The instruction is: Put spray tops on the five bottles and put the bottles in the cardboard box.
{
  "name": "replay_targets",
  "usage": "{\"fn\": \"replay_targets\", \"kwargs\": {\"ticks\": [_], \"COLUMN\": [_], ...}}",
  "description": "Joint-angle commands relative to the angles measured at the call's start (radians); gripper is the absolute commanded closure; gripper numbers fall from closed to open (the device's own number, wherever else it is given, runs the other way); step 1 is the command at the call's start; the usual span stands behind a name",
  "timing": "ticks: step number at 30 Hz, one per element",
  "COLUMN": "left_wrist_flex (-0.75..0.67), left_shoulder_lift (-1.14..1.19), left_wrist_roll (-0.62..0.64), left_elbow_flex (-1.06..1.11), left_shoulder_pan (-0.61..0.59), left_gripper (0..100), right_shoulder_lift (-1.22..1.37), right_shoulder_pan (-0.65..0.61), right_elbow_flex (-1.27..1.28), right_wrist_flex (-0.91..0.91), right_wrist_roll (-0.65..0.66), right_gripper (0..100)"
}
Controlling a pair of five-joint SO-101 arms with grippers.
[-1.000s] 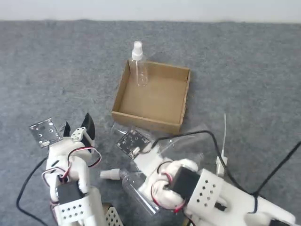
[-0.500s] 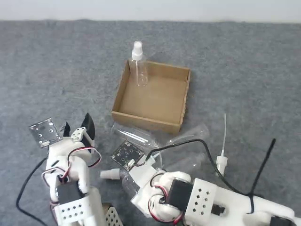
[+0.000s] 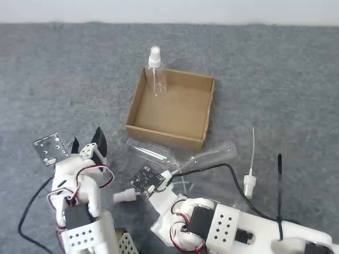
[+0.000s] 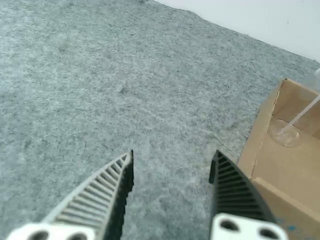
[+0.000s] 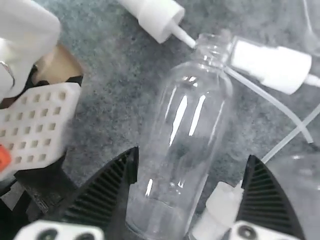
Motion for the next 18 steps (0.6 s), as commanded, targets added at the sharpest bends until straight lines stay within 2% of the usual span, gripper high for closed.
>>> {"fn": "replay_targets", "kwargs": {"ticks": [1,5,12,18], "left_wrist_flex": [-0.035,-0.035,-0.035,-0.035], "left_shoulder_lift": [-0.023,-0.023,-0.023,-0.023], "left_wrist_roll": [-0.002,-0.002,-0.002,-0.002], "left_elbow_flex": [-0.013,-0.013,-0.013,-0.013], "left_shoulder_pan": [-0.006,-0.006,-0.006,-0.006], "left_gripper": [76,76,76,76], "right_shoulder_lift": [-0.021,-0.019,-0.019,-0.019], "right_shoulder_pan": [-0.001,0.001,0.002,0.07], "right_elbow_flex": [-0.002,0.0,0.002,0.002], "right_wrist_flex": [-0.013,-0.013,-0.021,-0.018], "right_wrist_roll": [-0.006,-0.006,-0.011,-0.006], "right_gripper": [71.8,72.4,88.9,83.0]}}
